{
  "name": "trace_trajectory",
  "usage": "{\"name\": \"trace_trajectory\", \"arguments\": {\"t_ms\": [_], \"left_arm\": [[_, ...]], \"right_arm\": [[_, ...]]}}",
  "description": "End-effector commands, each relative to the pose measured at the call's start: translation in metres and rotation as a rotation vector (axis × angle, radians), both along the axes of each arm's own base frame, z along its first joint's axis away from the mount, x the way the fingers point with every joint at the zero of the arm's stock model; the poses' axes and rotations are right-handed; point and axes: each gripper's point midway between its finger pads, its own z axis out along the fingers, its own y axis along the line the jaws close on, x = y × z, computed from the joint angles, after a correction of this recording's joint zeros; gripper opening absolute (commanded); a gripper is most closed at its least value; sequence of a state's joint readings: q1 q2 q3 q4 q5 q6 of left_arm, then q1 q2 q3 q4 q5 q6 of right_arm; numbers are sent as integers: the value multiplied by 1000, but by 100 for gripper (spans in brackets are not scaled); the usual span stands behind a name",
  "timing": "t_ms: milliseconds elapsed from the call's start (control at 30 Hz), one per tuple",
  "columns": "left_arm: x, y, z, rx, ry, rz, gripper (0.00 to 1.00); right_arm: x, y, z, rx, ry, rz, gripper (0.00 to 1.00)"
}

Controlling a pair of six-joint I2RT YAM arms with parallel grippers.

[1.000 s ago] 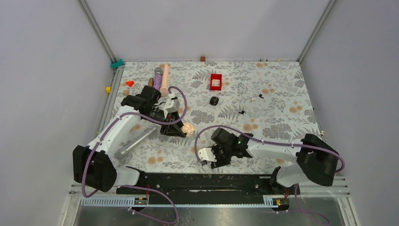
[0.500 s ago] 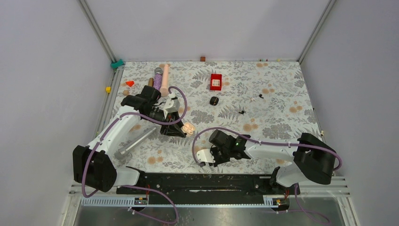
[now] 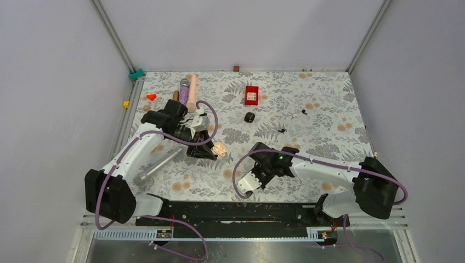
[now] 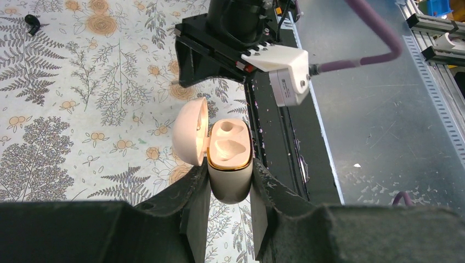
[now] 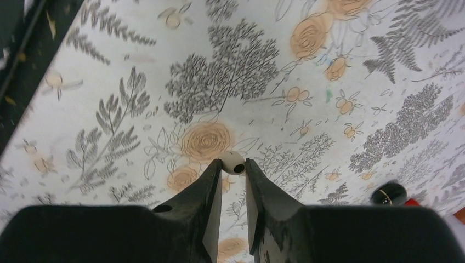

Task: Insert the wireless bluetooth earbuds into the charging case
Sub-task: Adjust the earbud at the center of the board.

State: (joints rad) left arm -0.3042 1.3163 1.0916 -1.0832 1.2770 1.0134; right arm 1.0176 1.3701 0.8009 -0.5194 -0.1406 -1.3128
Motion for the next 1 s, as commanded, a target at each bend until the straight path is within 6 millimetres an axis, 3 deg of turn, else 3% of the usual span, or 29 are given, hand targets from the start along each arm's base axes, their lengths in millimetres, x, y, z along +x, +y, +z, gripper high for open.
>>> {"name": "trace_trajectory", "arguments": {"t_ms": [0, 200, 367, 533, 833, 967], "left_arm": [[-1, -3, 17, -73, -43, -19, 0], [-1, -3, 17, -72, -45, -19, 0], [-1, -4, 16, -74, -40, -20, 0], [-1, -4, 17, -75, -39, -20, 0], [-1, -4, 17, -76, -44, -20, 0], [-1, -3, 17, -77, -45, -21, 0]], "right_arm": [[11, -16, -1, -104, -66, 240, 23], [30, -21, -6, -167, -154, 340, 27], [33, -23, -17, -177, -159, 346, 29], [42, -15, -20, -153, -201, 338, 31], [52, -6, -8, -61, -214, 156, 43], [61, 1, 13, 42, -176, -119, 44]]}}
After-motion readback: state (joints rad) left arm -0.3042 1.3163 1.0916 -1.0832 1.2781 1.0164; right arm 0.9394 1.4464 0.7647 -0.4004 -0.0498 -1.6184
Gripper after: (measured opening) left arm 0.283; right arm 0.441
